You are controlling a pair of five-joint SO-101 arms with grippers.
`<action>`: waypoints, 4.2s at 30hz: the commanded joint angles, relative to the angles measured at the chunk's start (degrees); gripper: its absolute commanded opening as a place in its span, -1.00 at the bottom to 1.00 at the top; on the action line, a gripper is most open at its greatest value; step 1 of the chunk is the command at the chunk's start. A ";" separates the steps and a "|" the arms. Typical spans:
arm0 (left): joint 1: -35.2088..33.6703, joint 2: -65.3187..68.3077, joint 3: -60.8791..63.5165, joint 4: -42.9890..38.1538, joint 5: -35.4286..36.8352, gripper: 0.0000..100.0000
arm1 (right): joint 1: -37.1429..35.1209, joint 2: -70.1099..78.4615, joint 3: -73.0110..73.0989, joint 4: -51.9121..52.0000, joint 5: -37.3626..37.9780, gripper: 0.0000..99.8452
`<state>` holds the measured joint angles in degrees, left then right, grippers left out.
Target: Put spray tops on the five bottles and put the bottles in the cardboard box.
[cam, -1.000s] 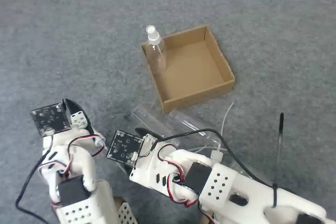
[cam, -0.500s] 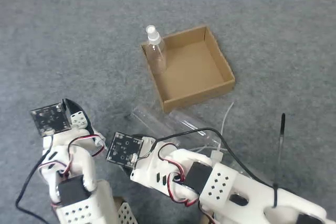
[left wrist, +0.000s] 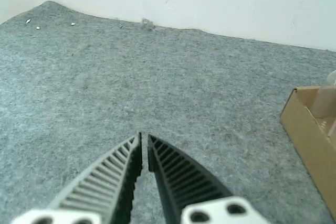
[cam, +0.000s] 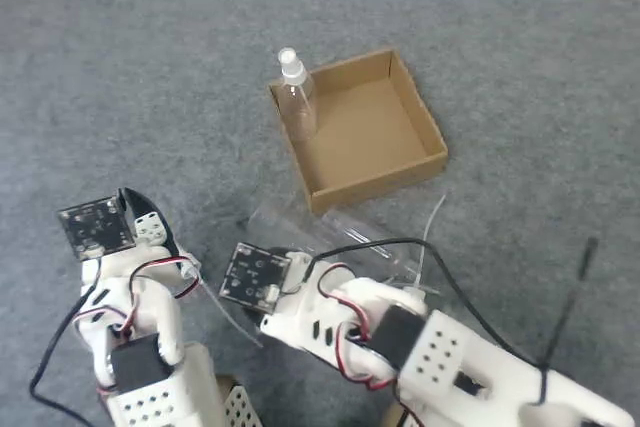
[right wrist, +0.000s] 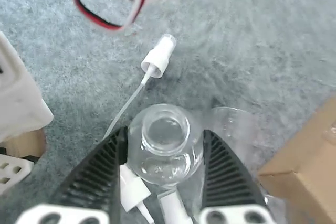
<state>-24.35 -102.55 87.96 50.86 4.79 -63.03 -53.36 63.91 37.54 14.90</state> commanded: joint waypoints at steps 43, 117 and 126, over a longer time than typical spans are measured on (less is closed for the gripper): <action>-3.52 -0.35 -15.96 9.32 -9.32 -0.78 | 5.93 -16.22 0.44 6.81 0.97 -0.96; 1.14 57.93 -27.47 10.73 0.70 -0.59 | 12.79 -16.22 -4.04 11.74 0.97 -0.96; 1.14 70.77 -27.82 3.43 0.79 -0.59 | 12.79 -16.13 -4.04 11.74 0.97 -0.96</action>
<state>-23.56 -36.18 62.90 57.98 4.88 -51.08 -68.75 64.09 48.70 15.08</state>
